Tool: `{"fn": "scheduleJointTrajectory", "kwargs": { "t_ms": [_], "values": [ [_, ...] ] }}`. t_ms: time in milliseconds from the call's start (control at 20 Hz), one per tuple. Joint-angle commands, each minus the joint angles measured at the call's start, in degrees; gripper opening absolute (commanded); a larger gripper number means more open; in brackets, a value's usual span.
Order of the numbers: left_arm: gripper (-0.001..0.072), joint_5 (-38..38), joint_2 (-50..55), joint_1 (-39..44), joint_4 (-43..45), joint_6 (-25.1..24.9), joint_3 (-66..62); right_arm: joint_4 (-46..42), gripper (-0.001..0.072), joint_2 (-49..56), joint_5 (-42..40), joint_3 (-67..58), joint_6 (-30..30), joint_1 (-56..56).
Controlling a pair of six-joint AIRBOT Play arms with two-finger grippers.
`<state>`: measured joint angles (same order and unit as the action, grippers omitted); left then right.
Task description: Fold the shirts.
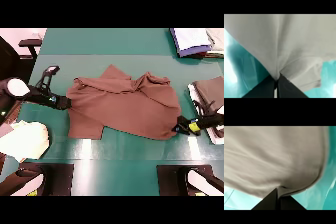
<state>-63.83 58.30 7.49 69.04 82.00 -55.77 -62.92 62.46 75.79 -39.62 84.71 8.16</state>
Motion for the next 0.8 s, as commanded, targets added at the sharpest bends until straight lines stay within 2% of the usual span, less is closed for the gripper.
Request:
{"fn": "scheduleJointTrajectory", "kwargs": {
  "t_ms": [0, 200, 450, 600, 750],
  "values": [
    [0.0025, 0.3, -6.3, 0.0, 2.8, 2.3, -5.9, 0.2, 0.0022, -5.2, -0.4, -10.5, 0.1, -4.0],
    [0.0025, 1.7, -14.3, 0.0, 4.7, 2.3, -24.0, -0.3, 0.0022, -13.2, -0.5, -33.0, 0.1, -4.0],
    [0.0025, 3.0, -16.7, 0.0, 4.4, 4.3, -49.7, -3.2, 0.0022, -15.9, 0.2, -62.4, 0.1, -4.0],
    [0.0023, 2.8, -16.7, 0.0, 4.3, 7.5, -60.9, -9.6, 0.0022, -15.0, 5.2, -75.3, 1.0, -4.0],
    [0.0023, 2.3, -16.7, 0.0, 4.3, 9.1, -66.3, -13.6, 0.0021, -11.8, 12.9, -85.2, 2.5, -4.0]
  ]
}}
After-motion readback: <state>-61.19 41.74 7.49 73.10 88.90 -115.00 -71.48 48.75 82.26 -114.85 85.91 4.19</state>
